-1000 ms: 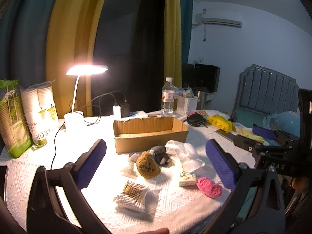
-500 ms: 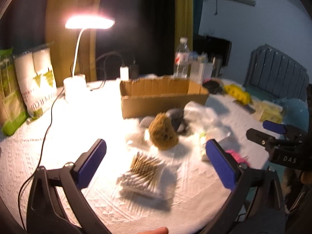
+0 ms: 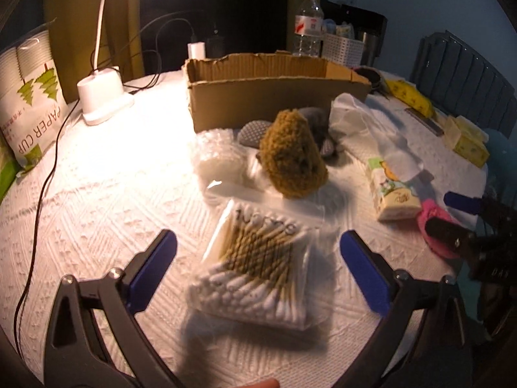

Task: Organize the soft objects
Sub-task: 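Grasp the cotton swab bag with the left gripper while the right grasps the pink plush keychain, then carry both items over the cardboard box and open both grippers to drop them, then grasp the white paper towel with the right gripper, then lift the paper towel with the right gripper while the left grasps the white towel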

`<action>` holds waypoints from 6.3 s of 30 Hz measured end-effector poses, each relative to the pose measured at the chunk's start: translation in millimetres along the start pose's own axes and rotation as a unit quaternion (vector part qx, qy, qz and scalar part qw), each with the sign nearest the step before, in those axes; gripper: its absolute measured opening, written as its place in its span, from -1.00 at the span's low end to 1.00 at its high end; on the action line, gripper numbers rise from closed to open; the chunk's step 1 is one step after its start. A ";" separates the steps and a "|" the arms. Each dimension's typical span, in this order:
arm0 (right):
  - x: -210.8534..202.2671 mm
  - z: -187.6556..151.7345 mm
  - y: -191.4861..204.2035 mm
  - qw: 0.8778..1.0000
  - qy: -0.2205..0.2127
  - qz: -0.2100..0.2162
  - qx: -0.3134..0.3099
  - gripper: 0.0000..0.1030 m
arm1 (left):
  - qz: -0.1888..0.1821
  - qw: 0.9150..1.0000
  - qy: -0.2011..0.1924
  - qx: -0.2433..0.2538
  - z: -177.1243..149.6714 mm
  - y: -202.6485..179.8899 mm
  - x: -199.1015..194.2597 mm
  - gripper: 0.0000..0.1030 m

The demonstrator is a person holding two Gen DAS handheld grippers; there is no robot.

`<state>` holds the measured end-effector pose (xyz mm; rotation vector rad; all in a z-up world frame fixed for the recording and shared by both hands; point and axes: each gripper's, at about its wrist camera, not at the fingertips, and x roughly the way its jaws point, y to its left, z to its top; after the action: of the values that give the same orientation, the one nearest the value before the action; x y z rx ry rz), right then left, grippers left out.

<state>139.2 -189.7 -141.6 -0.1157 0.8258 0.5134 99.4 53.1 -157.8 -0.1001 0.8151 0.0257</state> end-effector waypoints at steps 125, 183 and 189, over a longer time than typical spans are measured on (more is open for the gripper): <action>31.9 114.9 -17.4 0.997 -0.028 0.071 -0.028 0.21 | -0.051 0.996 -0.058 -0.039 105.7 -26.4 8.8 0.56; 11.9 66.3 -134.5 0.998 -0.037 -0.023 0.033 -0.49 | -0.073 0.996 0.004 0.048 94.9 -127.6 45.9 0.58; 24.8 59.4 -142.7 0.999 -0.004 -0.040 0.025 0.28 | -0.074 0.994 0.025 0.071 91.7 -145.5 65.2 0.58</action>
<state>261.5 -287.0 -133.2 -0.1000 0.8227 0.4161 219.5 -83.6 -131.2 -0.0276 0.8547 -0.1753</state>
